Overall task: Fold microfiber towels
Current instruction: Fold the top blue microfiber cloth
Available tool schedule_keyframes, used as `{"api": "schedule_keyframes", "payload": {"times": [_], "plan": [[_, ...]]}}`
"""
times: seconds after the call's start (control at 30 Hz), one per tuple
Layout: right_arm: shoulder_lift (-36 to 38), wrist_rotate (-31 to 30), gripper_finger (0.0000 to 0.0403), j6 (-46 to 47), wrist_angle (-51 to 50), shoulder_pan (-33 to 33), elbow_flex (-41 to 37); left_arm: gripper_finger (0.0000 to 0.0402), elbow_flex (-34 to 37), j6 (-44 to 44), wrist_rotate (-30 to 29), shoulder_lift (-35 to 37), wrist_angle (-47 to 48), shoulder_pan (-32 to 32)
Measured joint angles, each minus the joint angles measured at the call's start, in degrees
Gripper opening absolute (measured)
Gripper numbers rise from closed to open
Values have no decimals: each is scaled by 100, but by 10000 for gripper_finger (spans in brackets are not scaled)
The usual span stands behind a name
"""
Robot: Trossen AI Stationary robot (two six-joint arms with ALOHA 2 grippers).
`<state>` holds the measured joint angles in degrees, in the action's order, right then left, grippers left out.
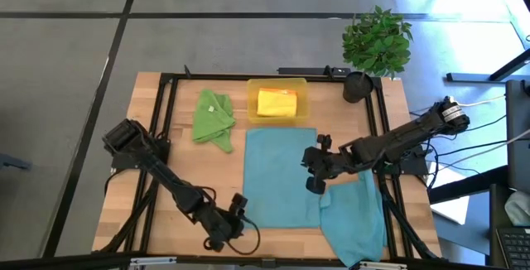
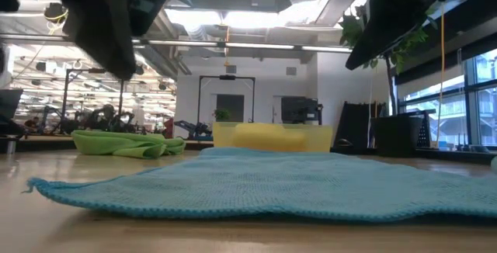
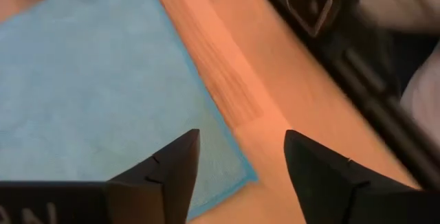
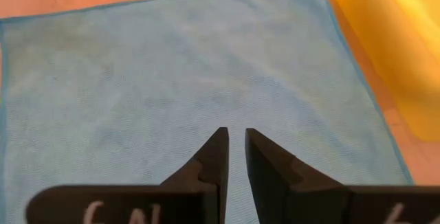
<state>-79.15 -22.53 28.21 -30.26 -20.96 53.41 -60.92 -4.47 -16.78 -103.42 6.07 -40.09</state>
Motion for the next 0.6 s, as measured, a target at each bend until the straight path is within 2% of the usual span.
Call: {"api": "schedule_keyframes", "payload": {"times": [0.17, 0.33, 0.6], "plan": [[0, -37, 53, 2, 2, -29, 0, 223, -184, 257, -256, -293, 576, -77], [0, -56, 53, 2, 2, -29, 0, 222, -204, 617, -560, -483, 542, -132], [2, -96, 53, 169, 13, -29, 0, 221, -222, 693, -626, -818, 538, -145]]}}
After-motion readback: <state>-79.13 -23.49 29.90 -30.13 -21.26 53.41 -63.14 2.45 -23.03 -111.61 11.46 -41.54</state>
